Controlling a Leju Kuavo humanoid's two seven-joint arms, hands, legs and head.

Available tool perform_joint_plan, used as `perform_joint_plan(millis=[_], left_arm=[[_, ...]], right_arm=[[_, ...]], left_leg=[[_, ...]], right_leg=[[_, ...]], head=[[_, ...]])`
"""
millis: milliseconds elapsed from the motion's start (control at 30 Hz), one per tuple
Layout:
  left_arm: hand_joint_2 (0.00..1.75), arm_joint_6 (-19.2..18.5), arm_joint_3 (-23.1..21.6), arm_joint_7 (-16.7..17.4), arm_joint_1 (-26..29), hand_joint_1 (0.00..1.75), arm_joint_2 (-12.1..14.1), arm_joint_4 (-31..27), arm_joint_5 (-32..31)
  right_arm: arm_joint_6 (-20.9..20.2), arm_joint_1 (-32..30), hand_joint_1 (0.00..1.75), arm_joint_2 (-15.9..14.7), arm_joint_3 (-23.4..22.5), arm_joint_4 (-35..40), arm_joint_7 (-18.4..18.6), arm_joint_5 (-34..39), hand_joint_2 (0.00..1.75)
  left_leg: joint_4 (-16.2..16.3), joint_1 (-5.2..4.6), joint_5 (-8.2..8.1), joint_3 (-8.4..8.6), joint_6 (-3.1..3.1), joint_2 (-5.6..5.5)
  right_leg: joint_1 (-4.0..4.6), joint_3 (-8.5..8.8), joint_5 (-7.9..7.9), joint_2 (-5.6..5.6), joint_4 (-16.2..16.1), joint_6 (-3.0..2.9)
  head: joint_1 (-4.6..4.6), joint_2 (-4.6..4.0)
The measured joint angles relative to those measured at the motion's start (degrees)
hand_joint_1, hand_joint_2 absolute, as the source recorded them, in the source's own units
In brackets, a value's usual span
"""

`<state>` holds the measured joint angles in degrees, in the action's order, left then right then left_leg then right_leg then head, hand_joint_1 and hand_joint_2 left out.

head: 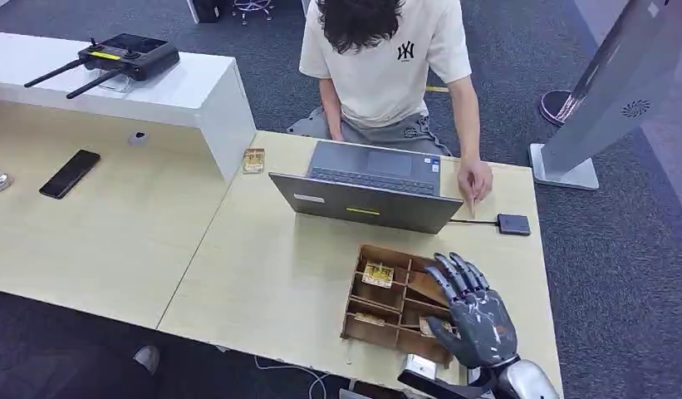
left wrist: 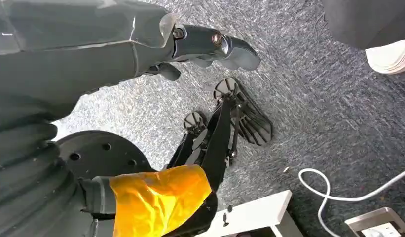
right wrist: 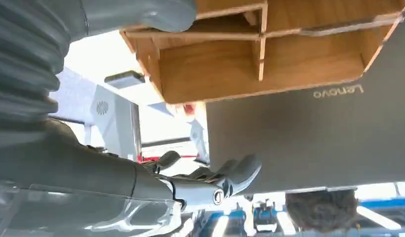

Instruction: Pass the card to the sensor for recognition and then transmit it.

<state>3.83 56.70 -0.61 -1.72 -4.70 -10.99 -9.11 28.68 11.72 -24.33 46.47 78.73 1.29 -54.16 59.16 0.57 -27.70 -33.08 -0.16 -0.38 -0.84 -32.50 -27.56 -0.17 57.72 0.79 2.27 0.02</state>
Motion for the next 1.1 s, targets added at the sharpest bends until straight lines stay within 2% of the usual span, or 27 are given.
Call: perform_joint_plan(millis=[67, 133, 300, 333, 400, 433, 533, 633, 667, 700, 733, 767, 933, 1000, 1033, 1100], left_arm=[[1.75, 0.0, 0.0, -0.1, 0.0, 0.00, 0.0, 0.0, 0.0], [1.75, 0.0, 0.0, -0.2, -0.2, 0.00, 0.0, 0.0, 0.0], [1.75, 1.6, 0.2, -0.1, -1.3, 0.00, -0.1, 0.0, 0.2], [1.75, 1.8, 0.2, -0.1, -1.5, 0.00, -0.1, 0.0, 0.3], [1.75, 2.2, 0.4, 0.0, -2.0, 0.00, -0.2, 0.0, 0.3], [1.75, 2.2, 0.5, 0.0, -2.1, 0.00, -0.2, 0.0, 0.3], [1.75, 2.2, 0.7, 0.0, -2.4, 0.00, -0.3, 0.0, 0.4], [1.75, 2.2, 0.7, 0.0, -2.5, 0.00, -0.4, 0.0, 0.5], [1.75, 2.2, 0.7, 0.0, -2.5, 0.00, -0.4, 0.0, 0.5], [1.75, 2.2, 0.7, 0.0, -2.5, 0.00, -0.4, 0.0, 0.5], [1.75, 2.2, 0.8, 0.0, -2.5, 0.00, -0.4, 0.0, 0.5], [1.75, 2.2, 0.8, 0.0, -2.5, 0.00, -0.4, 0.0, 0.5], [1.75, 2.0, 0.8, 0.0, -2.5, 0.00, -0.4, 0.0, 0.7], [1.75, 2.0, 0.9, 0.0, -2.5, 0.00, -0.4, 0.0, 0.7], [1.75, 2.0, 0.9, 0.0, -2.5, 0.00, -0.4, 0.0, 0.7], [1.75, 2.0, 0.9, 0.0, -2.5, 0.00, -0.4, 0.0, 0.8]], right_arm=[[1.0, 0.0, 0.30, 0.0, -0.7, 0.0, 0.3, -1.2, 1.75], [1.6, 0.0, 0.40, 0.1, -1.1, 0.0, 0.3, -2.0, 1.75], [3.7, 0.3, 0.45, 1.2, -2.3, -0.3, -0.2, -3.7, 1.75], [3.9, 0.4, 0.58, 1.4, -2.4, -0.4, -0.3, -3.9, 1.75], [4.1, 0.6, 0.56, 1.7, -2.6, -0.6, -0.6, -4.0, 1.75], [4.1, 0.6, 0.49, 1.9, -2.8, -0.7, -0.7, -4.0, 1.75], [3.8, 0.7, 0.61, 2.0, -3.1, -0.7, -1.0, -2.9, 1.75], [3.0, 0.7, 0.59, 2.0, -3.2, -0.4, -1.7, -1.3, 1.75], [2.5, 0.7, 0.77, 2.0, -3.3, -0.3, -1.9, -0.7, 1.75], [2.2, 0.6, 0.77, 2.0, -3.3, -0.2, -1.9, -0.3, 1.75], [1.9, 0.7, 0.98, 2.0, -3.3, 0.0, -2.0, 0.1, 1.75], [1.6, 0.6, 1.29, 2.0, -3.3, 0.2, -2.0, 0.4, 1.75], [0.6, 0.6, 1.31, 1.6, -3.3, 1.4, -2.0, 1.4, 1.75], [0.5, 0.5, 1.22, 1.4, -3.2, 1.8, -2.0, 1.5, 1.75], [0.5, 0.5, 1.12, 1.3, -3.2, 1.9, -1.9, 1.6, 1.75], [0.5, 0.4, 1.10, 1.1, -3.3, 2.4, -1.8, 1.5, 1.75]], left_leg=[[0.0, 0.00, 0.00, 0.00, 0.00, 0.00], [0.0, 0.00, 0.00, 0.00, 0.00, 0.00], [0.0, 0.01, 0.02, 0.00, -0.02, 0.00], [0.0, 0.01, 0.04, 0.00, -0.06, -0.01], [0.0, 0.01, 0.04, 0.00, -0.06, -0.01], [0.0, 0.01, 0.04, 0.00, -0.06, -0.01], [0.0, 0.01, 0.04, -0.01, -0.06, -0.01], [0.0, 0.00, 0.04, -0.01, -0.05, 0.00], [0.0, 0.00, 0.04, -0.01, -0.05, 0.00], [0.0, 0.00, 0.04, -0.01, -0.05, 0.00], [0.0, 0.00, 0.04, -0.01, -0.05, 0.00], [0.0, 0.01, 0.04, -0.01, -0.05, 0.00], [0.0, 0.01, 0.04, 0.00, -0.05, 0.01], [0.0, 0.01, 0.04, 0.00, -0.05, 0.00], [0.0, 0.01, 0.04, 0.00, -0.06, 0.01], [0.0, 0.01, 0.04, 0.00, -0.06, 0.01]], right_leg=[[0.00, 0.00, 0.00, 0.00, 0.0, 0.00], [0.00, 0.00, 0.00, 0.00, 0.0, 0.00], [0.01, 0.00, 0.01, 0.00, 0.0, -0.01], [0.01, 0.00, 0.01, 0.00, 0.0, -0.01], [0.01, 0.00, 0.01, 0.00, 0.0, -0.01], [0.01, 0.00, 0.01, 0.00, 0.0, -0.01], [0.01, 0.00, 0.01, 0.00, 0.0, -0.01], [0.00, -0.01, 0.01, 0.01, 0.0, -0.01], [0.00, -0.02, 0.01, 0.01, 0.0, -0.01], [0.00, -0.02, 0.01, 0.01, 0.0, -0.01], [0.00, -0.02, 0.01, 0.01, 0.0, -0.01], [0.01, -0.02, 0.01, 0.01, 0.0, -0.01], [0.01, -0.03, 0.01, 0.01, 0.0, -0.01], [0.01, -0.03, 0.01, 0.01, 0.0, -0.01], [0.01, -0.03, 0.01, 0.02, 0.0, -0.01], [0.01, -0.03, 0.01, 0.02, 0.0, -0.01]], head=[[-0.02, 0.00], [-0.02, 0.00], [-0.02, 0.00], [0.00, 0.00], [0.00, 0.00], [-0.02, 0.00], [-0.02, 0.00], [-0.02, 0.00], [0.00, 0.00], [-0.02, 0.00], [0.00, 0.00], [-0.02, 0.00], [0.00, 0.00], [0.00, 0.00], [-0.02, 0.00], [-0.02, 0.00]])
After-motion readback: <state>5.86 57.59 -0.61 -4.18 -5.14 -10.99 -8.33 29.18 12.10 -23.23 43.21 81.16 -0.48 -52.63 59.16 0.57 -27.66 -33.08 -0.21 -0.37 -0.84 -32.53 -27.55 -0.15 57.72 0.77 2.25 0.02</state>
